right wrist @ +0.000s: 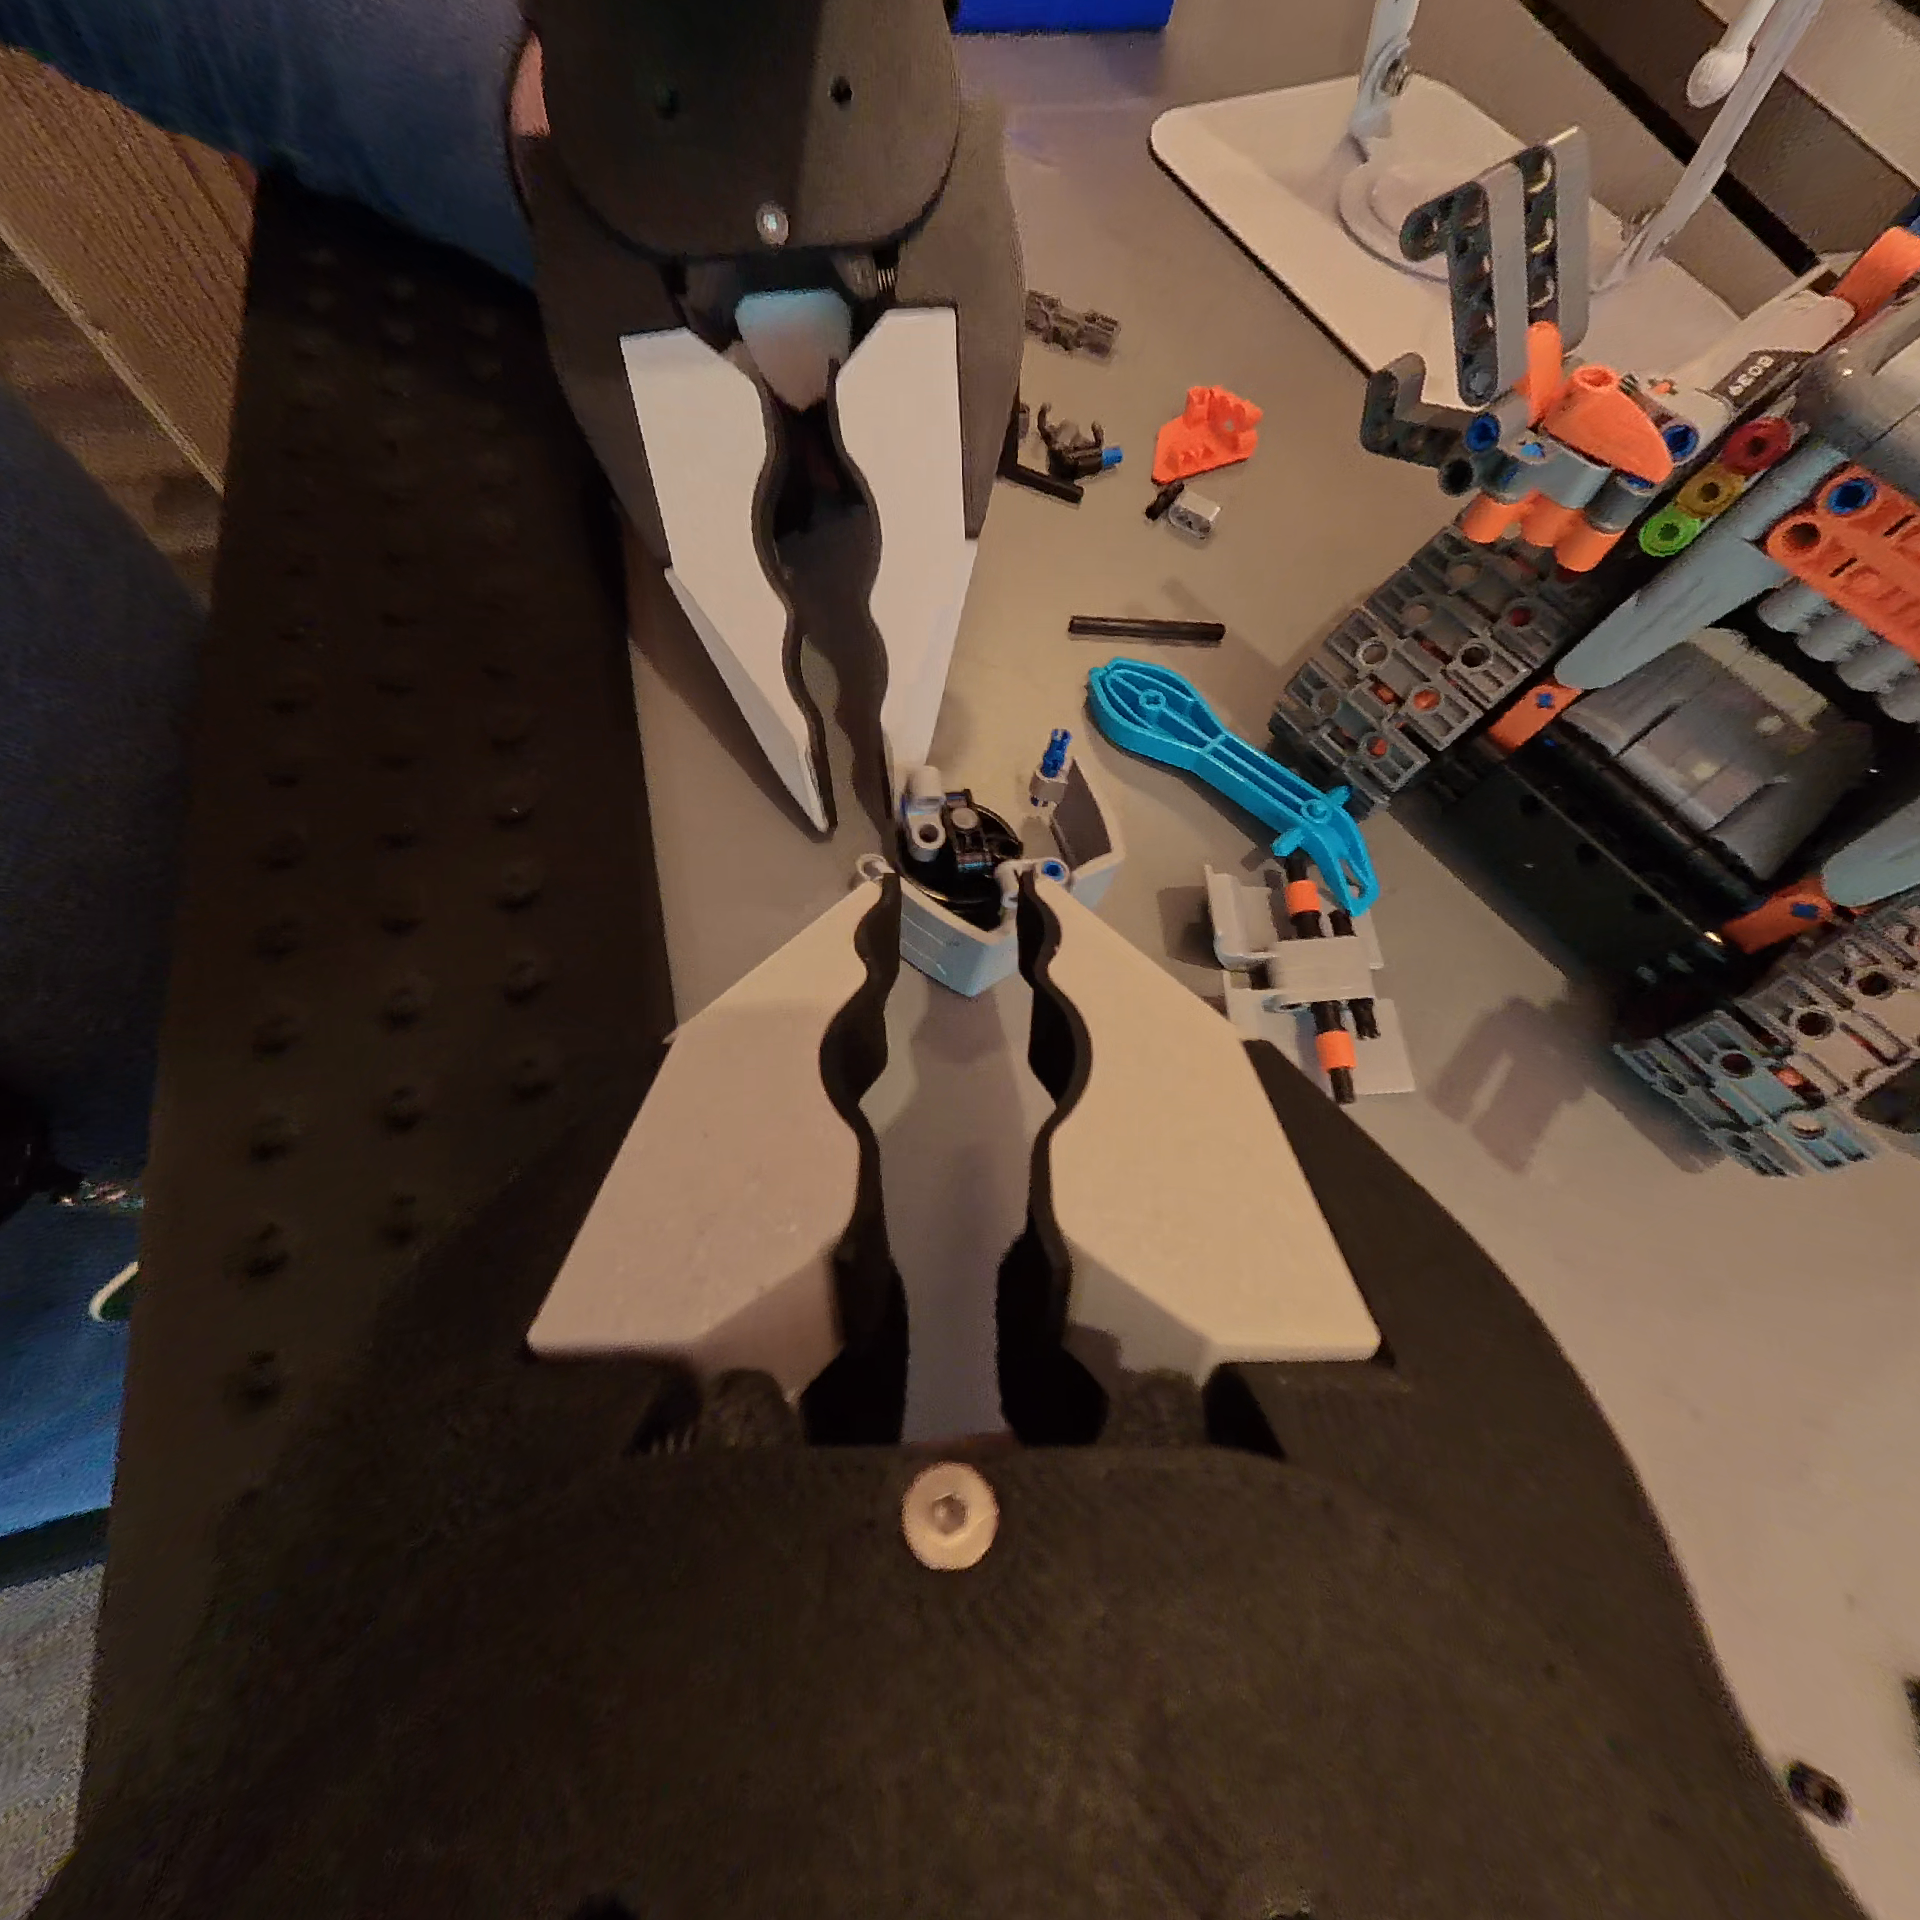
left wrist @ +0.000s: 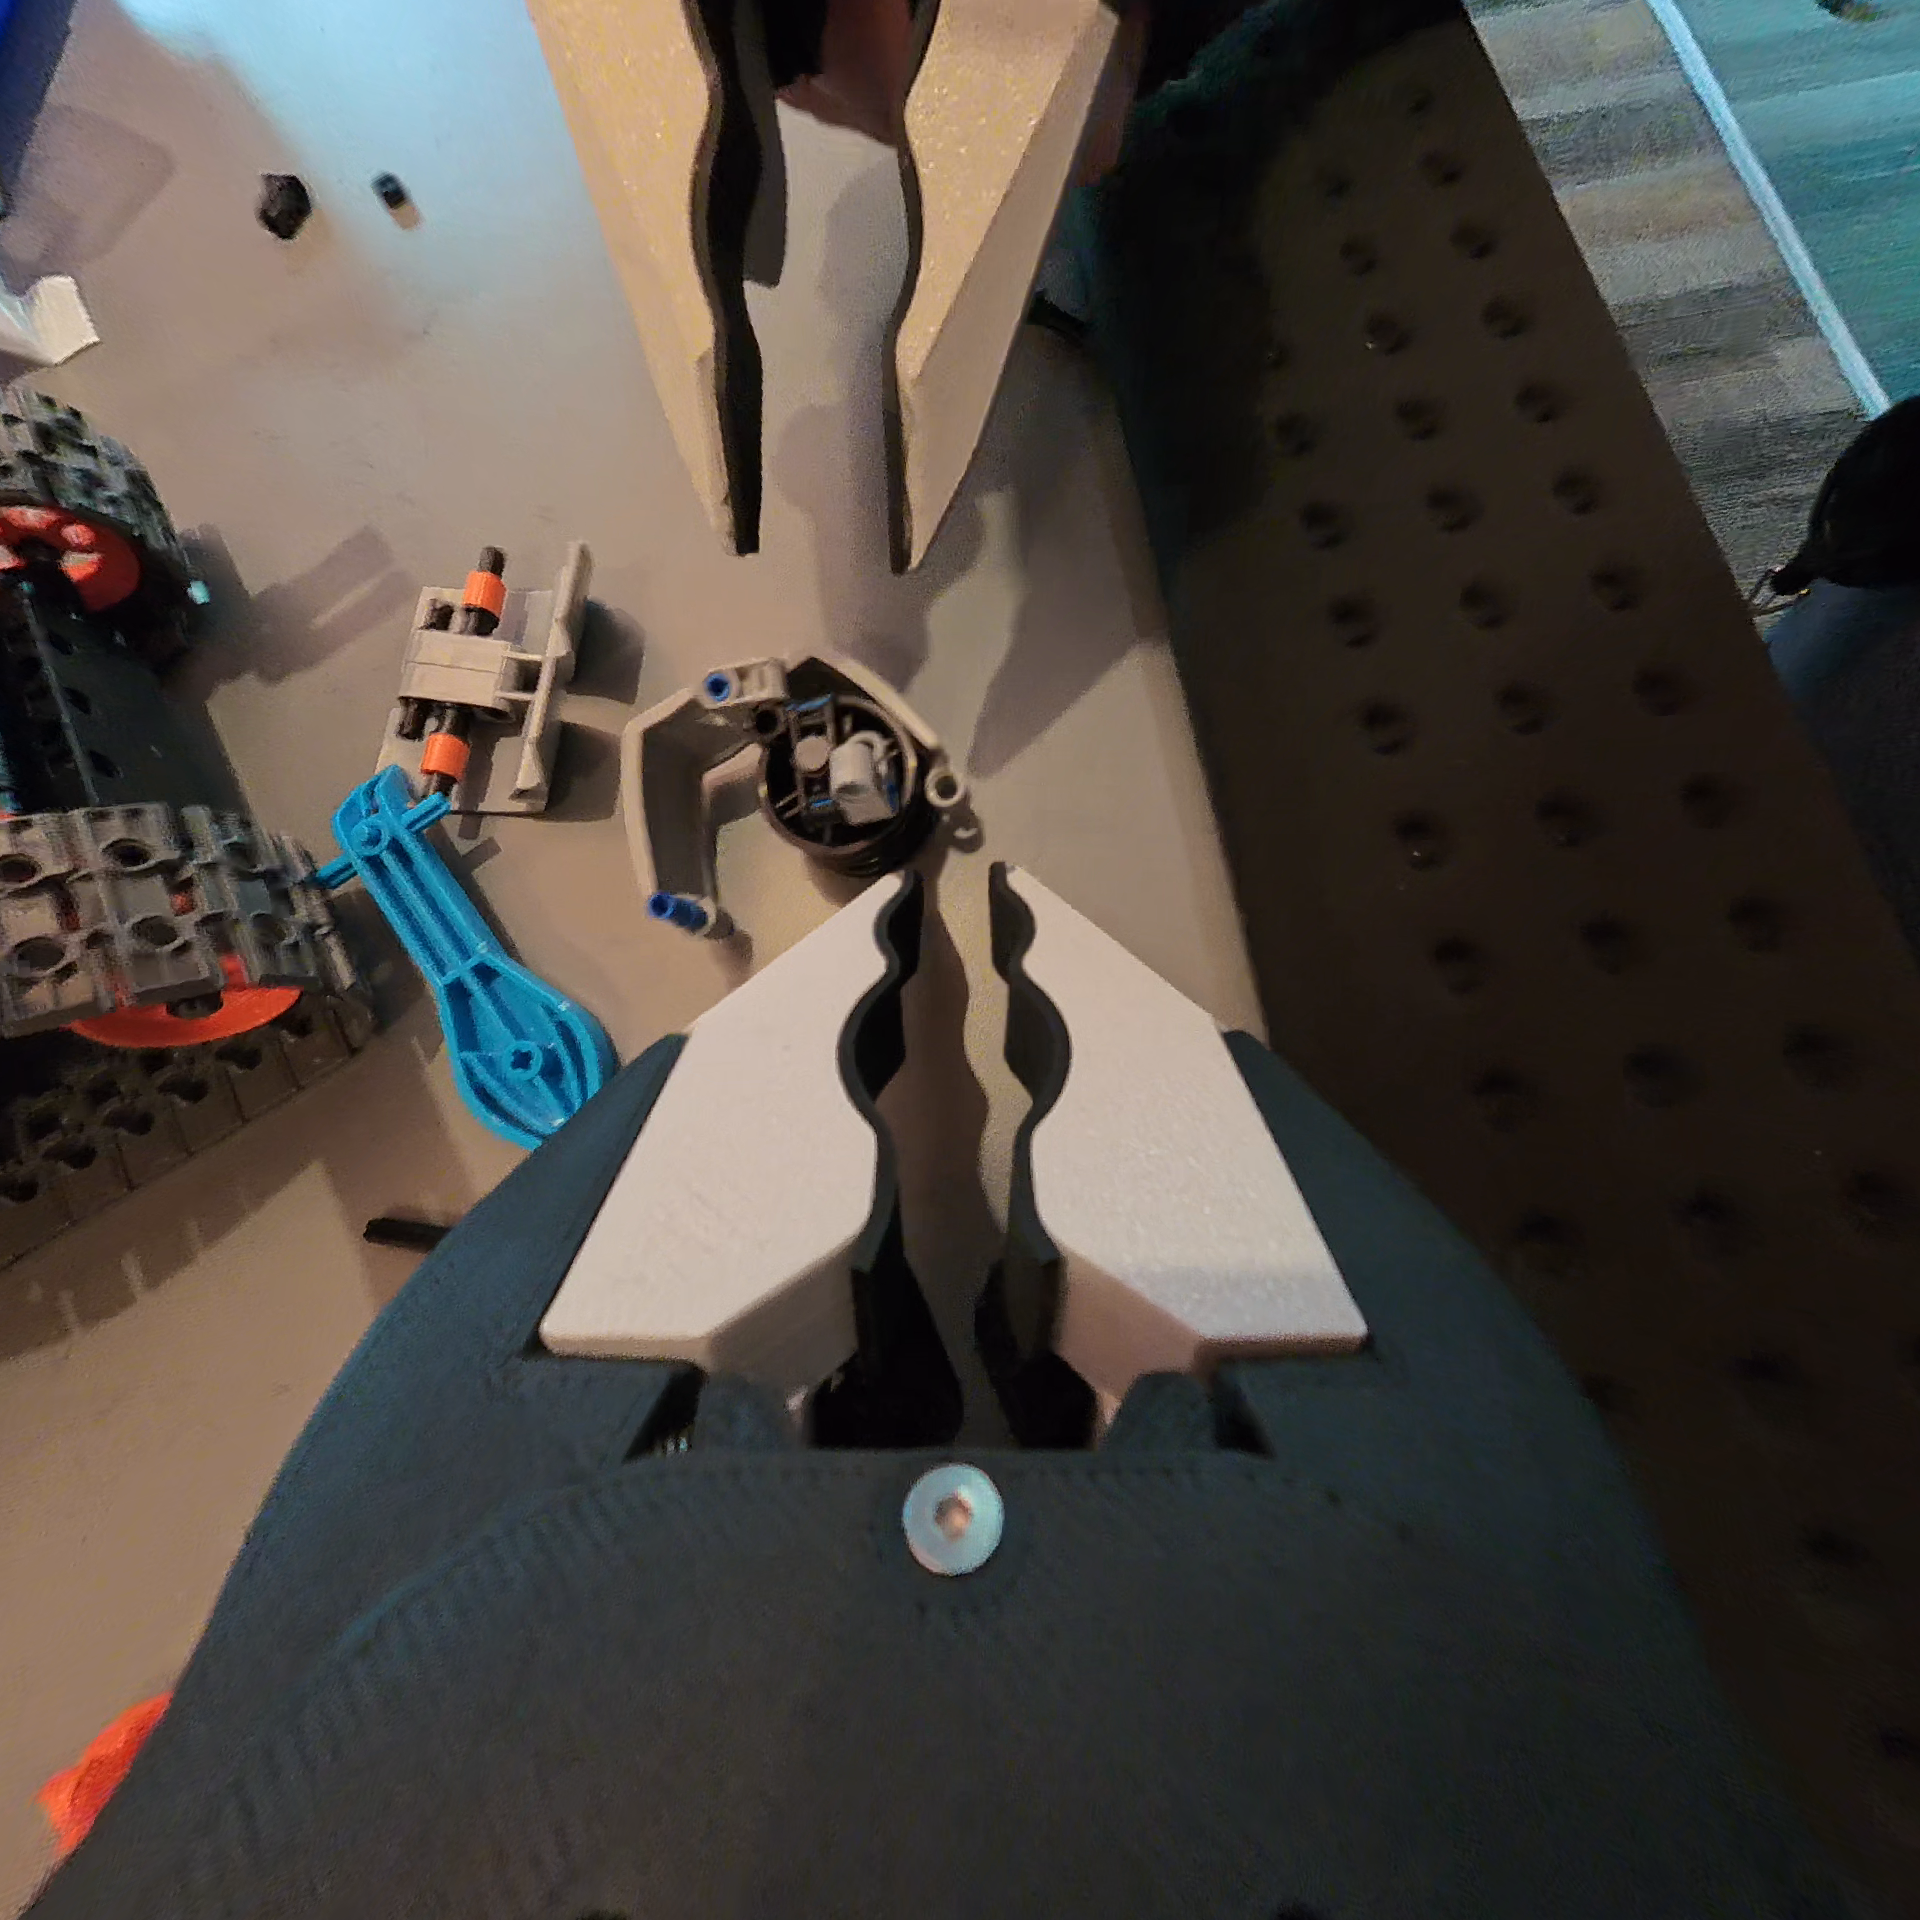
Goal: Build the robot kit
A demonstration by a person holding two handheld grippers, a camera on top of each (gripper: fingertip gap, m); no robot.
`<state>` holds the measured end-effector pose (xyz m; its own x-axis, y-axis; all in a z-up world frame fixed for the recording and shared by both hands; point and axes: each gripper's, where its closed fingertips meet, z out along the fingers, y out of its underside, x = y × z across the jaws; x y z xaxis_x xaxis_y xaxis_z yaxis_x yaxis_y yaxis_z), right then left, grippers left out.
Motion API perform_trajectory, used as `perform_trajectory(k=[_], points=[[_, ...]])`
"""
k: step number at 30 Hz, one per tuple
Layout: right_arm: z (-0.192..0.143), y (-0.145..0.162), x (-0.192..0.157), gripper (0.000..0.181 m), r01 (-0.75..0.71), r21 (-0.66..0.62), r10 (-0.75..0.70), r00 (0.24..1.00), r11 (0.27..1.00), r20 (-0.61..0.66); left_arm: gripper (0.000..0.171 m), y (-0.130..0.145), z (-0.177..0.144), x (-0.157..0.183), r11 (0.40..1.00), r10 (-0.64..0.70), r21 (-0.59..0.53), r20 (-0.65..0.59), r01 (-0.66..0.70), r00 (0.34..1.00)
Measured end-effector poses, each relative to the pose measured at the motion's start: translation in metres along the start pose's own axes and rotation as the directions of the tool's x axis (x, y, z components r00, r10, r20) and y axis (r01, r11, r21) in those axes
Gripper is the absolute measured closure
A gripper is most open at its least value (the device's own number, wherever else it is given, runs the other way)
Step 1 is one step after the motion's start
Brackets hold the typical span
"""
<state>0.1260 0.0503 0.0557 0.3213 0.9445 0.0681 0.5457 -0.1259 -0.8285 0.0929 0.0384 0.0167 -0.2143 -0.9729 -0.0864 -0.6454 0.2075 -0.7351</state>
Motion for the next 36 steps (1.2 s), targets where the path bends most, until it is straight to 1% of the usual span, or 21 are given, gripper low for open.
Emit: perform_trajectory(k=[2, 5, 8, 10, 12, 14, 17, 21, 24, 25, 27, 28, 30, 31, 33, 36], points=[[-0.002, 0.0, 0.007, 0.159, 0.004, -0.01, -0.004, 1.0, 1.0, -0.021, 0.158, 0.003, -0.01, -0.011, 1.0, -0.011, -0.001, 0.047, 0.011, 0.999], [-0.008, -0.009, 0.016, 0.16, -0.037, 0.06, 0.039, 0.999, 0.998, -0.035, 0.15, 0.005, -0.027, -0.042, 0.999, -0.052, 0.01, 0.186, 0.051, 0.981], [-0.007, -0.009, 0.024, 0.159, -0.061, 0.087, 0.065, 0.996, 0.994, -0.053, 0.135, 0.026, -0.027, -0.068, 0.988, -0.097, -0.088, 0.278, 0.126, 0.956], [-0.005, -0.009, 0.026, 0.16, -0.062, 0.089, 0.067, 0.996, 0.994, -0.056, 0.134, 0.033, -0.022, -0.075, 0.975, -0.158, -0.107, 0.289, 0.196, 0.944], [-0.004, -0.008, 0.026, 0.16, -0.056, 0.083, 0.061, 0.996, 0.995, -0.057, 0.136, 0.032, -0.016, -0.074, 0.962, -0.223, -0.099, 0.245, 0.253, 0.944], [-0.003, -0.008, 0.026, 0.159, -0.055, 0.085, 0.06, 0.997, 0.995, -0.056, 0.147, 0.031, -0.012, -0.073, 0.956, -0.248, -0.105, 0.215, 0.275, 0.945], [-0.003, -0.006, 0.025, 0.159, -0.064, 0.087, 0.069, 0.996, 0.994, -0.051, 0.148, 0.029, -0.009, -0.076, 0.955, -0.25, -0.106, 0.216, 0.277, 0.944], [-0.01, -0.008, 0.031, 0.161, -0.072, 0.111, 0.081, 0.994, 0.991, -0.076, 0.149, 0.025, -0.01, -0.073, 0.971, -0.187, -0.1, 0.232, 0.215, 0.954], [-0.013, -0.009, 0.036, 0.159, -0.074, 0.109, 0.085, 0.991, 0.991, -0.102, 0.149, 0.017, -0.018, -0.074, 0.984, -0.115, -0.098, 0.286, 0.149, 0.951], [-0.013, -0.01, 0.038, 0.159, -0.082, 0.111, 0.094, 0.989, 0.99, -0.112, 0.149, 0.014, -0.023, -0.076, 0.988, -0.087, -0.096, 0.323, 0.124, 0.942], [-0.015, -0.013, 0.042, 0.157, -0.12, 0.125, 0.137, 0.982, 0.985, -0.131, 0.149, 0.007, -0.035, -0.079, 0.993, -0.02, -0.1, 0.389, 0.064, 0.921], [-0.015, -0.016, 0.043, 0.157, -0.155, 0.143, 0.173, 0.977, 0.977, -0.122, 0.149, -0.003, -0.041, -0.079, 0.997, -0.007, -0.069, 0.413, 0.039, 0.911], [-0.017, -0.026, 0.043, 0.155, -0.256, 0.209, 0.277, 0.958, 0.944, -0.076, 0.149, -0.025, -0.048, -0.072, 1.0, 0.013, 0.008, 0.43, -0.019, 0.903], [-0.017, -0.032, 0.04, 0.152, -0.31, 0.25, 0.326, 0.945, 0.917, -0.024, 0.148, -0.034, -0.048, -0.067, 0.998, 0.045, 0.023, 0.442, -0.061, 0.896], [-0.015, -0.041, 0.036, 0.148, -0.423, 0.299, 0.42, 0.904, 0.856, 0.076, 0.148, -0.05, -0.046, -0.058, 0.99, 0.102, 0.04, 0.459, -0.135, 0.882], [-0.012, -0.051, 0.034, 0.148, -0.528, 0.351, 0.495, 0.849, 0.773, 0.186, 0.148, -0.064, -0.041, -0.048, 0.971, 0.191, 0.031, 0.493, -0.236, 0.849]])
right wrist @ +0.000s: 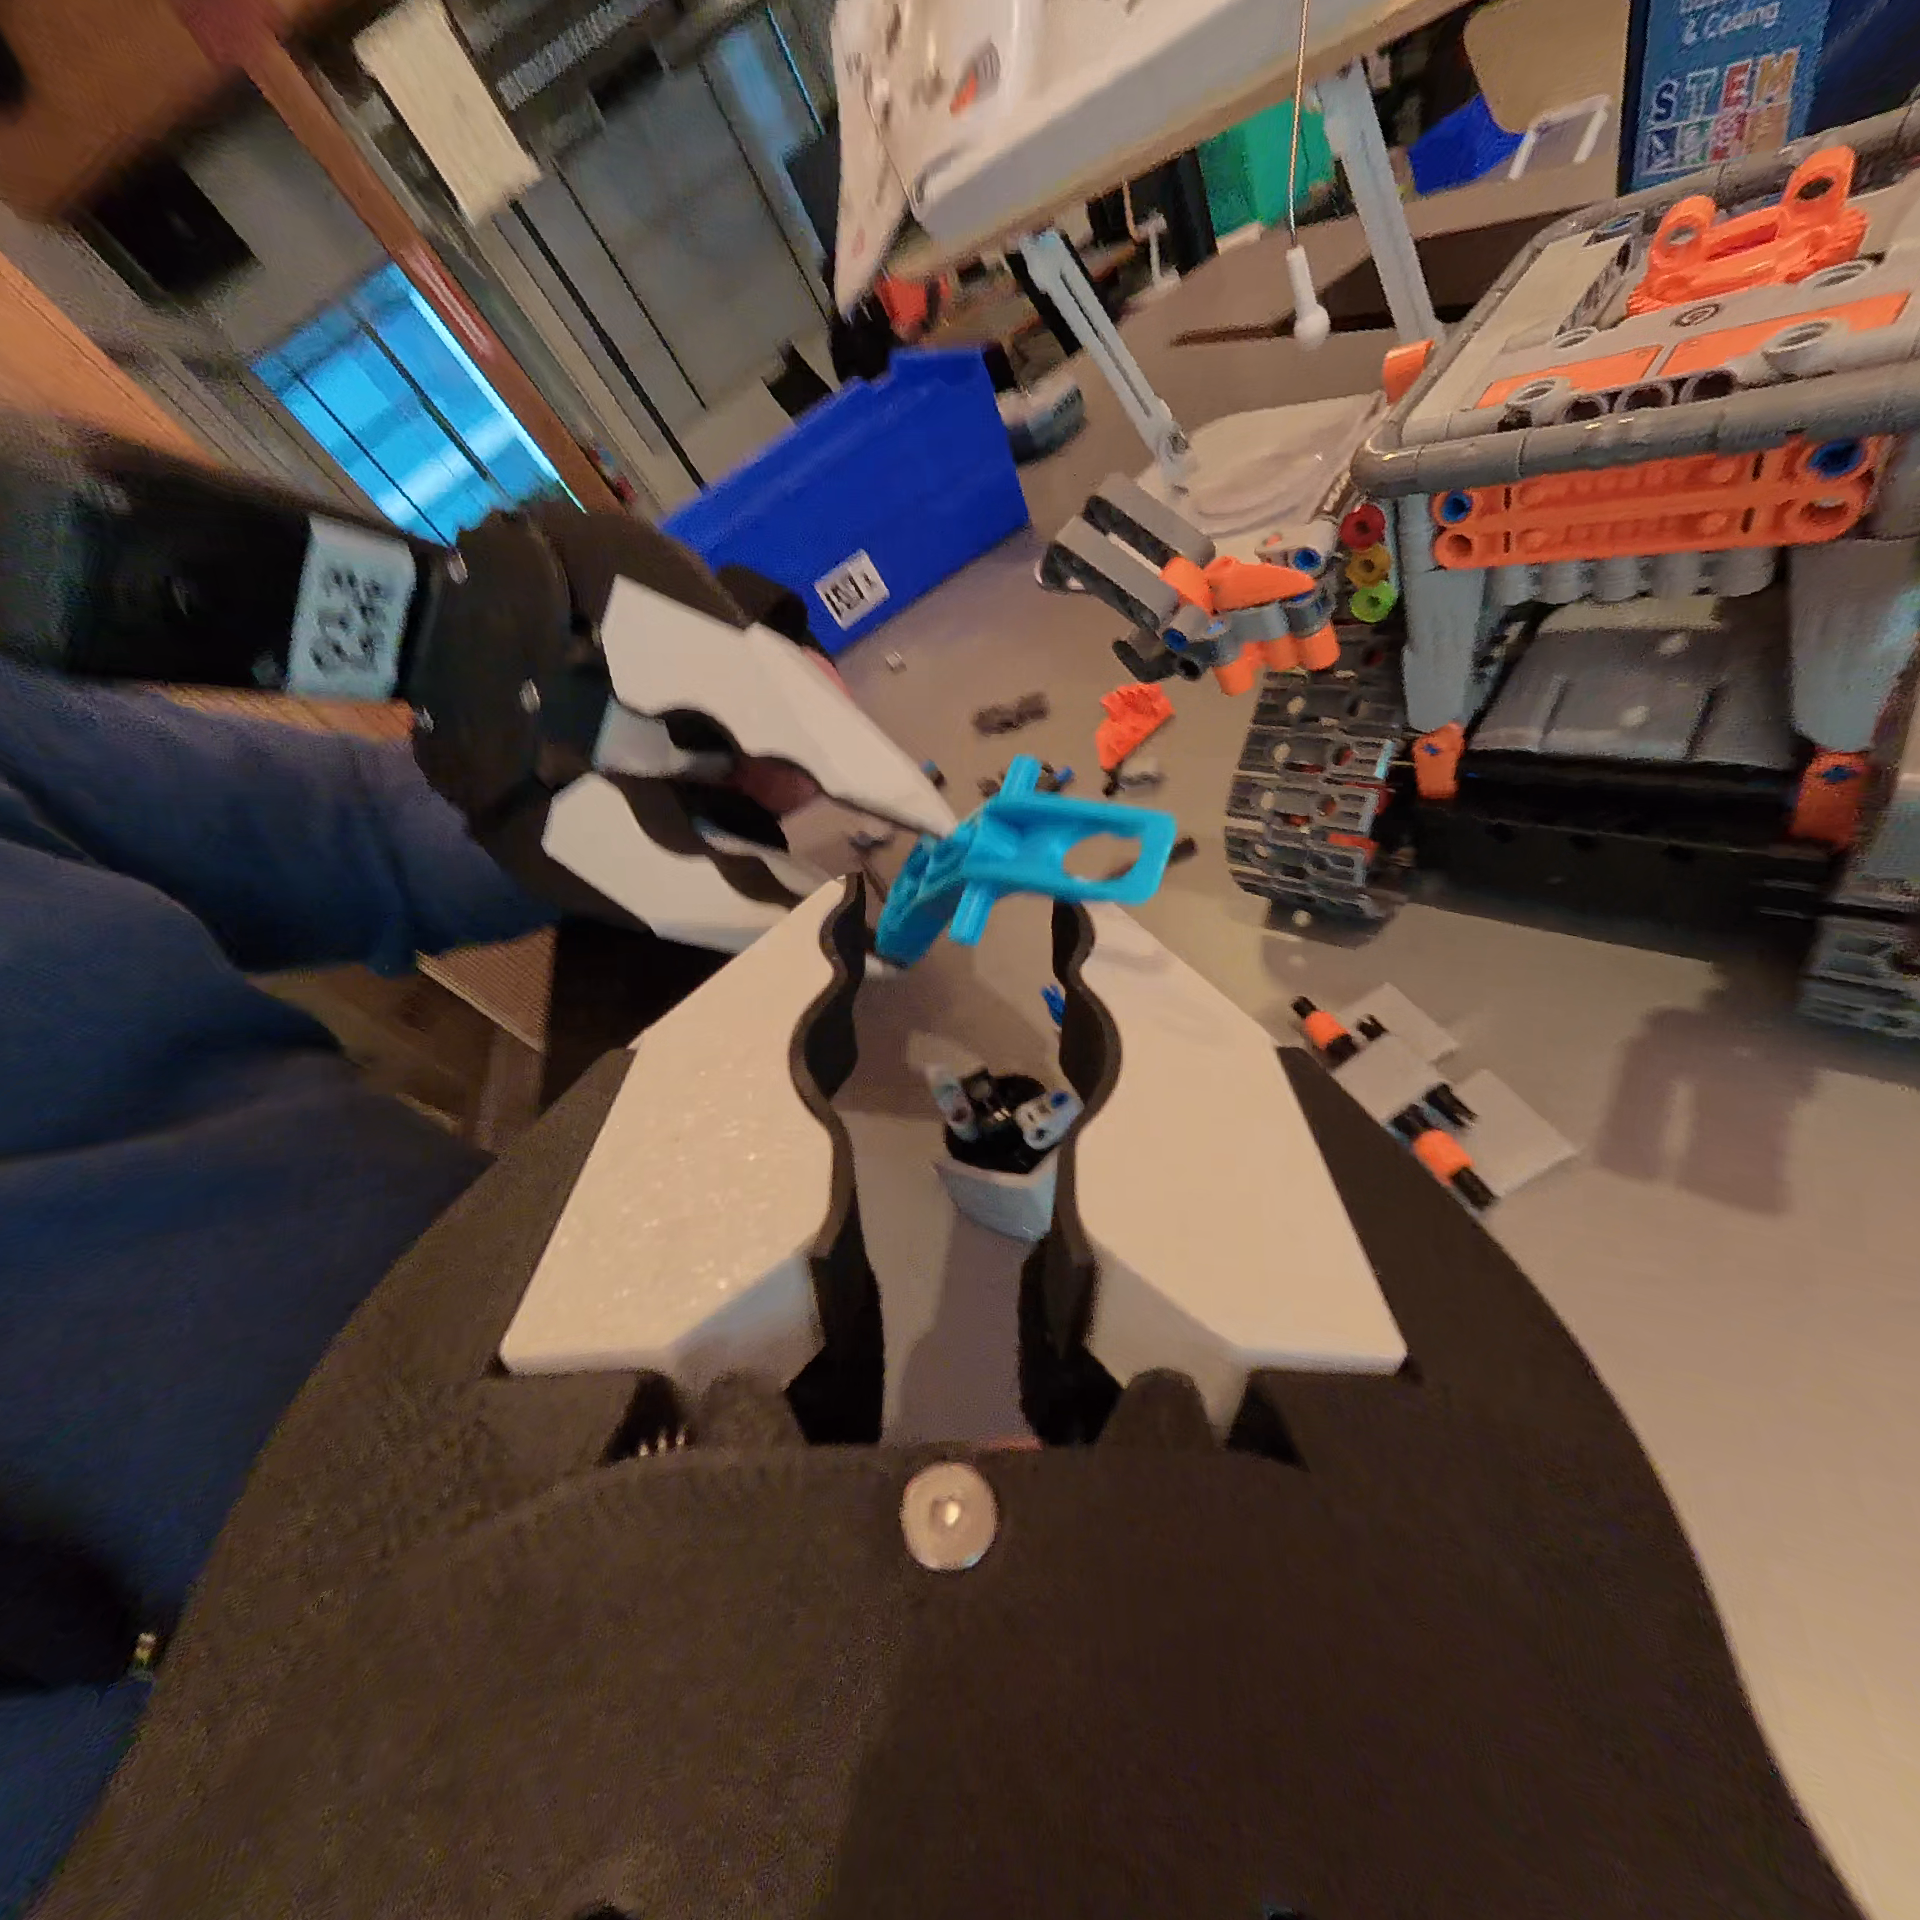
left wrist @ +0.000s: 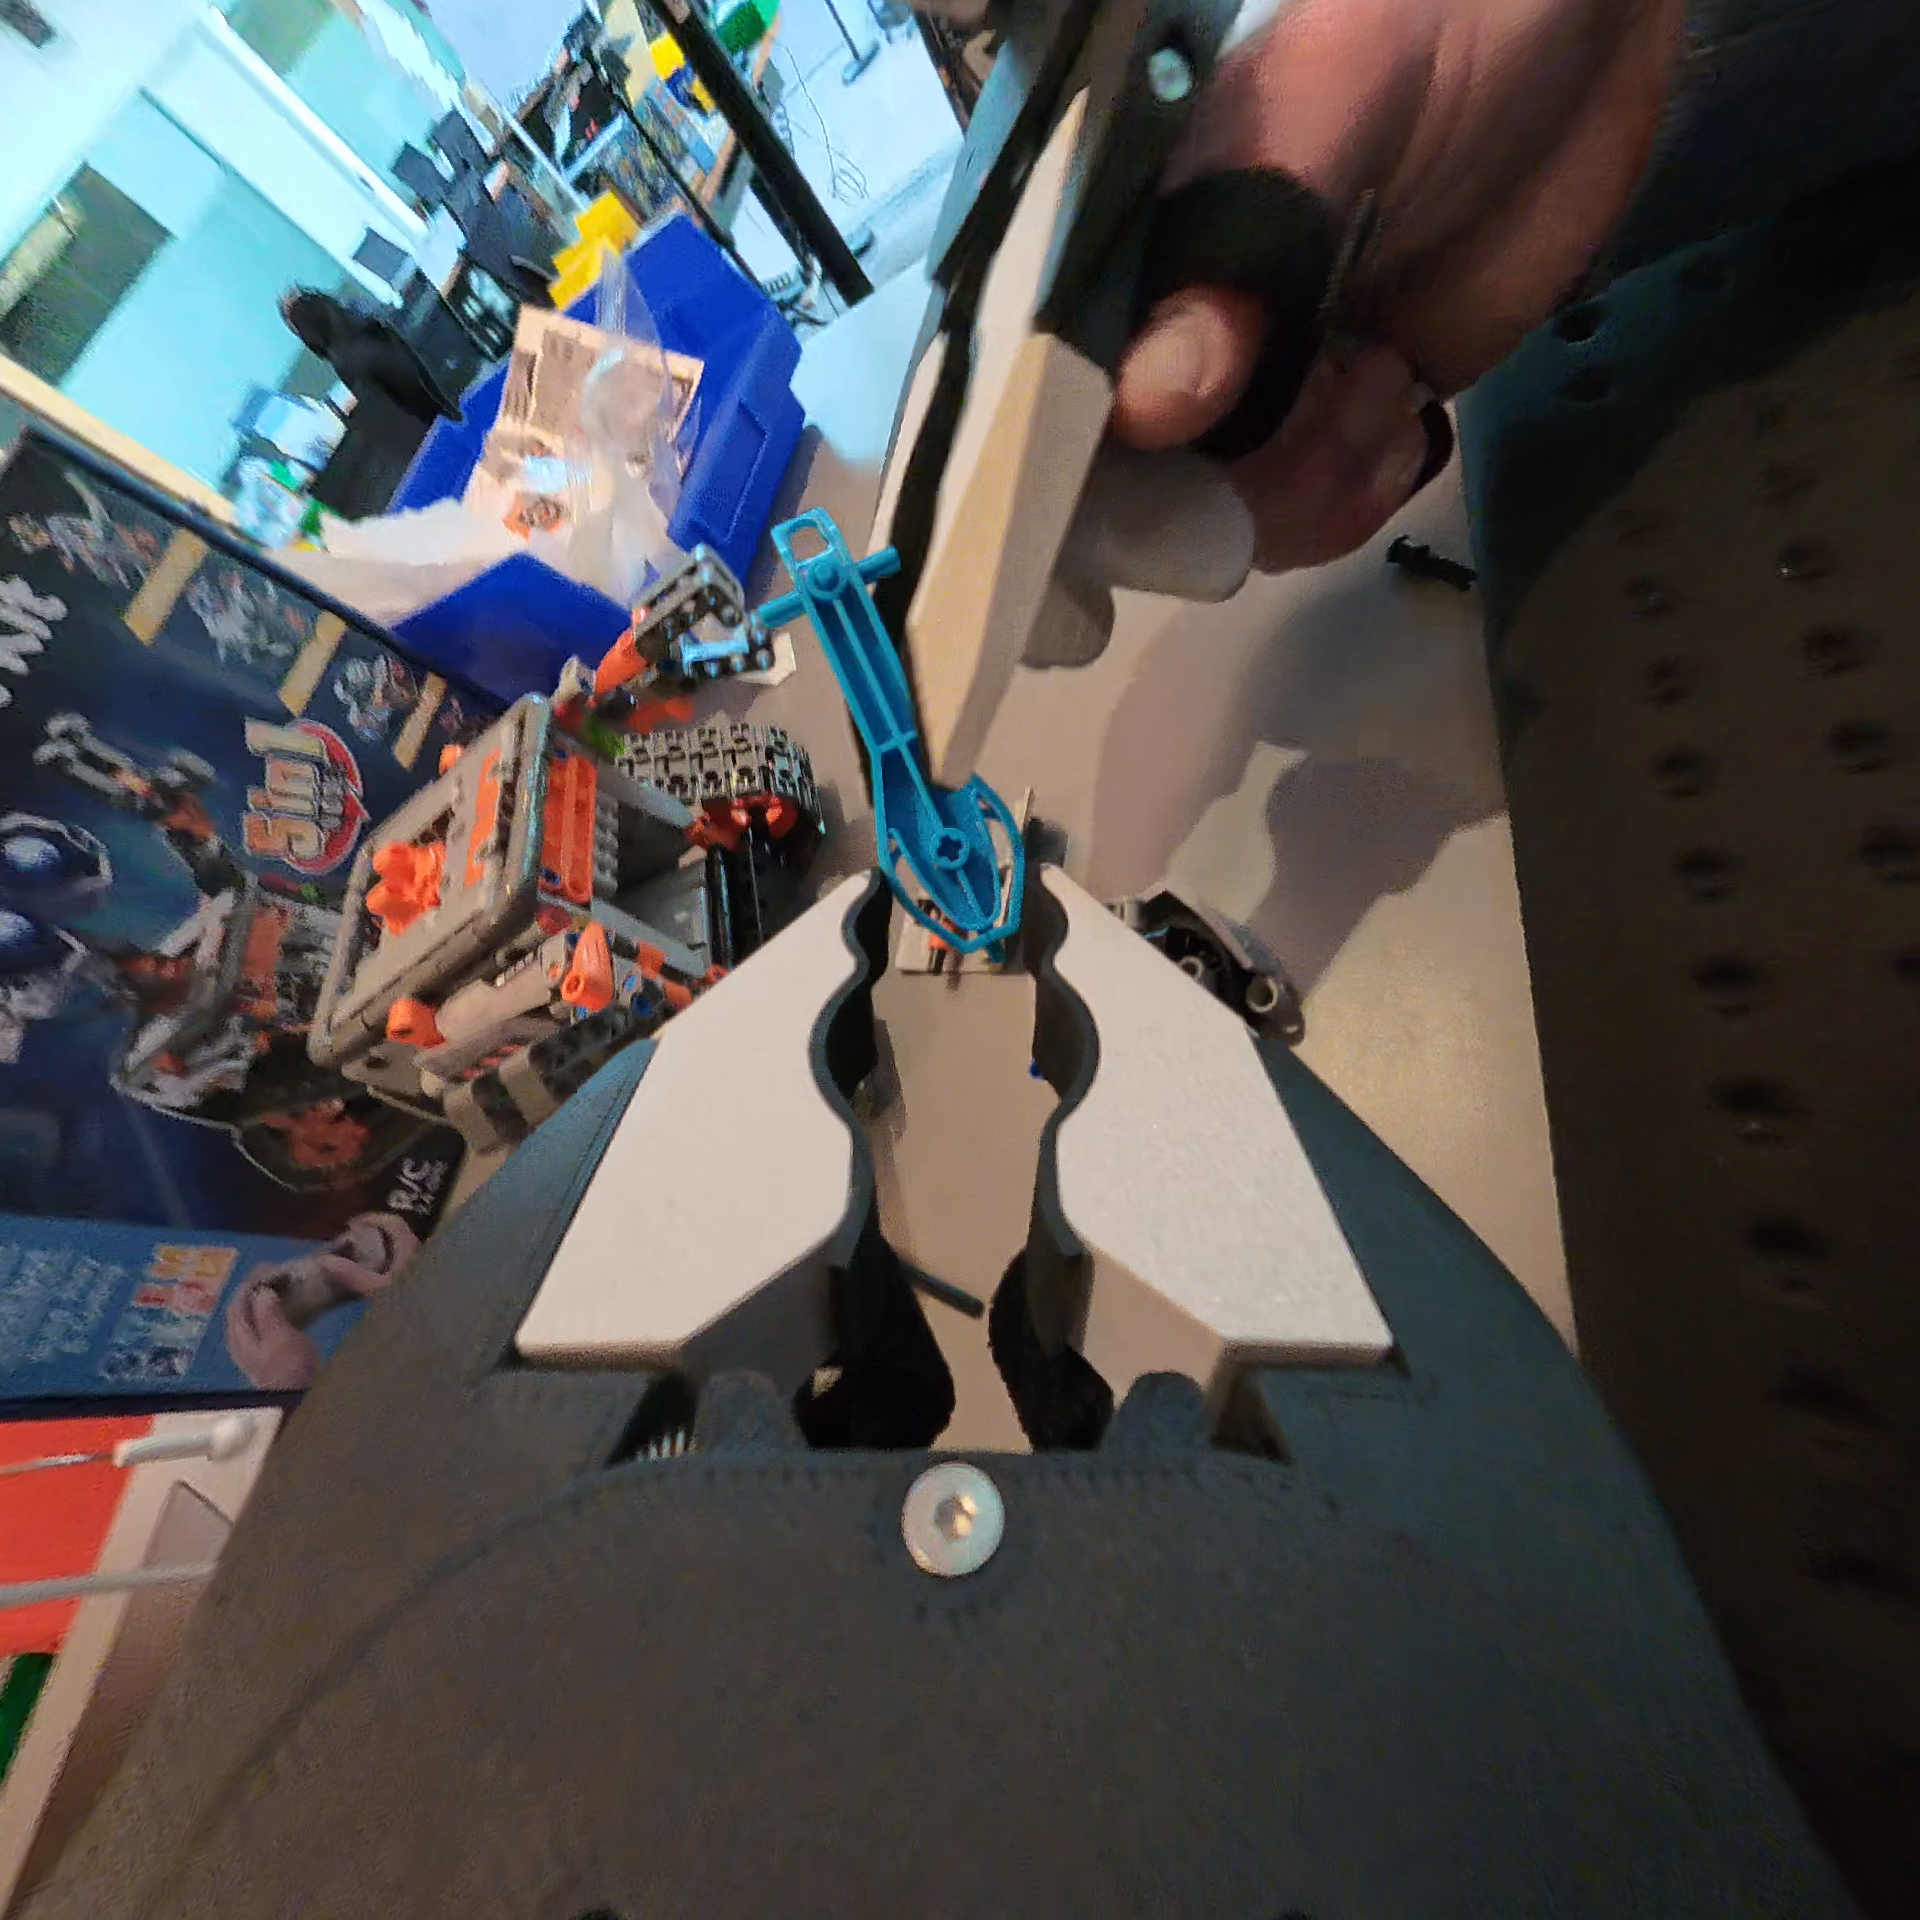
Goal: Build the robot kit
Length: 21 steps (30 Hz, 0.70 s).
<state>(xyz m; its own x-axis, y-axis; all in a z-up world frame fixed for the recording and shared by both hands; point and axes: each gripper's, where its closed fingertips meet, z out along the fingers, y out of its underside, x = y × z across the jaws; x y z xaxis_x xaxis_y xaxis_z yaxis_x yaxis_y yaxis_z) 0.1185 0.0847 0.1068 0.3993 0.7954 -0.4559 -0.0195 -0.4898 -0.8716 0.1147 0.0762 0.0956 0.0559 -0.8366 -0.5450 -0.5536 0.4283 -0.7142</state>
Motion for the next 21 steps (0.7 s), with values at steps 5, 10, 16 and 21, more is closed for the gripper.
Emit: perform_trajectory(k=[5, 10, 16, 21], points=[[0.003, -0.004, -0.009, 0.172, -0.035, 0.032, 0.033, 0.998, 0.999, 0.057, 0.148, -0.005, 0.002, 0.004, 0.997, 0.077, 0.001, 0.036, -0.077, 0.996], [0.001, 0.001, -0.004, 0.176, -0.006, -0.008, 0.006, 1.0, 1.0, 0.031, 0.144, 0.002, 0.002, 0.012, 0.999, 0.031, -0.017, -0.042, -0.032, 0.999], [-0.008, 0.016, 0.01, 0.176, 0.009, -0.089, -0.01, 1.0, 0.996, -0.015, 0.13, 0.047, -0.007, 0.042, 0.967, -0.224, -0.186, -0.279, 0.176, 0.934], [-0.004, 0.034, 0.015, 0.176, 0.04, -0.204, -0.046, 0.999, 0.978, -0.027, 0.133, 0.062, 0.003, 0.065, 0.939, -0.295, -0.277, -0.341, 0.204, 0.892]])
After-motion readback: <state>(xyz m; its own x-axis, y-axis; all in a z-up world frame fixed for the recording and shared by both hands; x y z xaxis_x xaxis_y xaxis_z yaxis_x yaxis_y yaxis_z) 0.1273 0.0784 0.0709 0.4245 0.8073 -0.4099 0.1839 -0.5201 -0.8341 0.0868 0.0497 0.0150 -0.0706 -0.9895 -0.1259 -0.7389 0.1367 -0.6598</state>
